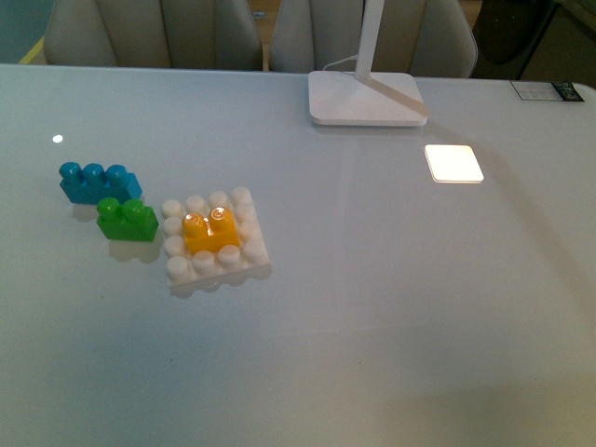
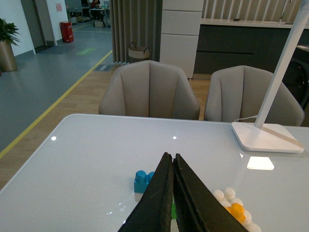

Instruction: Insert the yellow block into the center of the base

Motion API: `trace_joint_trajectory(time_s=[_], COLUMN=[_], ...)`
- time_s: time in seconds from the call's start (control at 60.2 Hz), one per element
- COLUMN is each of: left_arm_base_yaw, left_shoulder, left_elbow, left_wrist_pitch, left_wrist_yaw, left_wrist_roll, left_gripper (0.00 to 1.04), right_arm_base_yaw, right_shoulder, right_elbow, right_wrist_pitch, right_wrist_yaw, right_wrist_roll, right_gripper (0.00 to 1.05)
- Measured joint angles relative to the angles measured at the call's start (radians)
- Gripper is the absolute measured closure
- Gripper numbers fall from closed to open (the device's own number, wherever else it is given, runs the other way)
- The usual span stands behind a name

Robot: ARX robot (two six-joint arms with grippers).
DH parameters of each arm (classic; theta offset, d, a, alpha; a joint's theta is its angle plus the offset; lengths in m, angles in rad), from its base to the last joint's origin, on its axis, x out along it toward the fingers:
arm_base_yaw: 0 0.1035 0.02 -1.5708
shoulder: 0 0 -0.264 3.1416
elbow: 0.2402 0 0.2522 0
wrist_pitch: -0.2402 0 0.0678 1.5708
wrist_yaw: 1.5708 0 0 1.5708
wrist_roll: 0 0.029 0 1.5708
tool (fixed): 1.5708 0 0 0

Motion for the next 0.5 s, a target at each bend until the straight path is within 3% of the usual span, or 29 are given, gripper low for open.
trace_joint_trajectory(time_s=[0.332, 0.415, 0.498], left_arm_base_yaw=[0.000, 0.000, 0.000], left_shoulder=[-0.096, -0.203, -0.256], left_elbow=[0.000, 0.000, 0.000], left_wrist_pitch=[-0.096, -0.237, -0.263], left_wrist_yaw=[0.000, 0.000, 0.000], left_wrist_roll=[0.000, 0.000, 0.000], left_gripper=[1.02, 1.02, 1.02], right_arm_base_yaw=[0.000, 0.000, 0.000], right_shoulder=[0.000, 0.000, 0.000], right_elbow=[0.000, 0.000, 0.000], right_wrist_pitch=[0.000, 0.000, 0.000], right_wrist_yaw=[0.000, 0.000, 0.000], right_wrist_roll=[0.000, 0.000, 0.000], right_gripper=[0.09, 0.09, 0.09])
